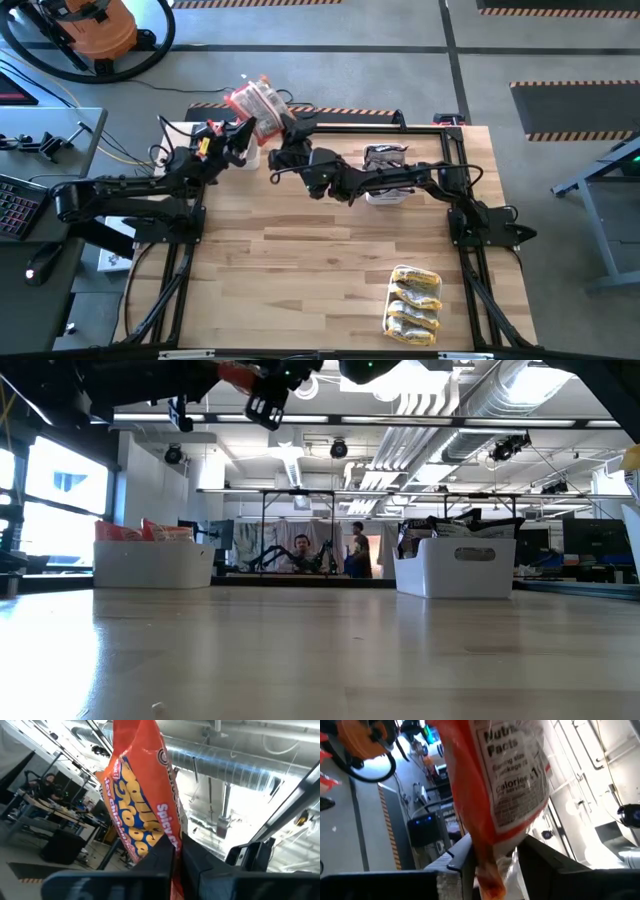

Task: Sort Maruchan noodles
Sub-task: Put the orange noodle pack into the top left white bin

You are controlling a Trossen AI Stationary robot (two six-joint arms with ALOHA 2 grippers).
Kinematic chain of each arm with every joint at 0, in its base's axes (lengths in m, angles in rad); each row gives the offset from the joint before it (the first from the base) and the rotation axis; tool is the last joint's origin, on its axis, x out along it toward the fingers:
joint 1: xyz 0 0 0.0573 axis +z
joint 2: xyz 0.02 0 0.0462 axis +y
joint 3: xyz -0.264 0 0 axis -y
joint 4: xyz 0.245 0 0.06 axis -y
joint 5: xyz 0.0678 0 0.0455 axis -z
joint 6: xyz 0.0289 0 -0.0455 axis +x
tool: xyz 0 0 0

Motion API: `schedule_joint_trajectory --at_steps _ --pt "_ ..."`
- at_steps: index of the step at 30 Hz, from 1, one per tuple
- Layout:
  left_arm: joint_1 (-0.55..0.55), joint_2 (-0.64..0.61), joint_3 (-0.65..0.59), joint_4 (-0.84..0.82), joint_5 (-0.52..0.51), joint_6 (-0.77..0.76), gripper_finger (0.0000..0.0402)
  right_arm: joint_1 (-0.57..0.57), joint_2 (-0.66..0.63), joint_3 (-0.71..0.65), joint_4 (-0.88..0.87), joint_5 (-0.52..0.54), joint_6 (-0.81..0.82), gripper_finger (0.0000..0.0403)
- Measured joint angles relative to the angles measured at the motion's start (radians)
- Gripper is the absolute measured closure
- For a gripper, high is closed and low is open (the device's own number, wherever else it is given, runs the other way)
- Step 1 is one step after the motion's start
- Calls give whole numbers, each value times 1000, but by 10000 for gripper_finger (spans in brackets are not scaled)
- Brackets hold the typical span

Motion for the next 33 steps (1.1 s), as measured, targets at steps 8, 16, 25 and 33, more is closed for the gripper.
schedule_joint_trajectory --at_steps 8,16,25,33 --pt "13 -155 0 -271 -4 34 401 -1 -25 -7 -42 68 45 363" --pt "71 -315 92 -752 -11 62 401 -18 -134 -113 -411 8 555 392" --pt "58 -318 159 -967 79 6 401 -50 -159 -251 -490 -155 875 402" --pt "-146 -306 -158 -554 24 -267 401 -50 -159 -435 -341 -178 944 402"
